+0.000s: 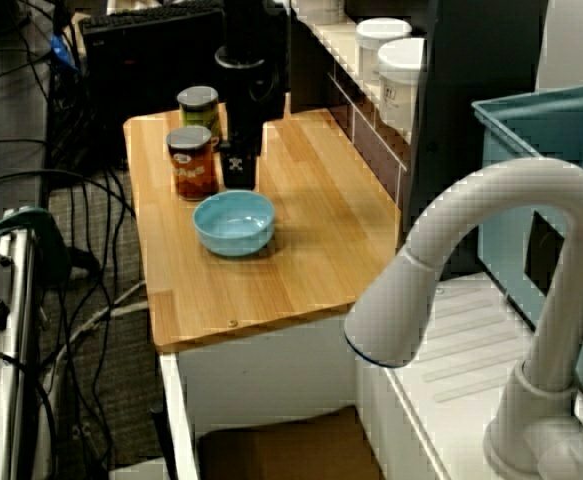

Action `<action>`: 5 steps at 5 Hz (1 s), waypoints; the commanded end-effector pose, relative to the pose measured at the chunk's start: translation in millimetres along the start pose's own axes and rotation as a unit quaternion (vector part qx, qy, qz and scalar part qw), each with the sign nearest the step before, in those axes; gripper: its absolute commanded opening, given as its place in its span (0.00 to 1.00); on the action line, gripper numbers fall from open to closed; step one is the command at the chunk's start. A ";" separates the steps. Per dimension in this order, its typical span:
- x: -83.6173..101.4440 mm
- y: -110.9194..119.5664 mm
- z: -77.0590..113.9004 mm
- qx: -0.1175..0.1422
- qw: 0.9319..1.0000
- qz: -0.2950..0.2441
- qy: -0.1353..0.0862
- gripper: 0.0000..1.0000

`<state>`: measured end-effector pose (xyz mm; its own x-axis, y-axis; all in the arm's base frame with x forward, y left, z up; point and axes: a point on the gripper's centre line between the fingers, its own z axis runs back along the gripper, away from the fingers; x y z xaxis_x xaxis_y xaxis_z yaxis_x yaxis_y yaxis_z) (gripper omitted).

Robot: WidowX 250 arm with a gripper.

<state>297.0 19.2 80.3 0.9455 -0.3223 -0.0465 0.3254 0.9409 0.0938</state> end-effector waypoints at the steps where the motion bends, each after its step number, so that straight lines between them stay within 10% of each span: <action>1: -21.9 16.6 36.0 -0.004 0.999 0.007 -0.045 1.00; 3: -44.8 35.7 32.7 0.038 0.990 -0.124 -0.063 1.00; 4: -57.5 51.3 27.4 0.021 0.970 -0.234 -0.058 1.00; 5: -73.6 64.3 28.8 0.014 0.974 -0.218 -0.062 1.00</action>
<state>246.4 95.5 105.4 0.7072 -0.7069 0.0121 0.7043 0.7059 0.0754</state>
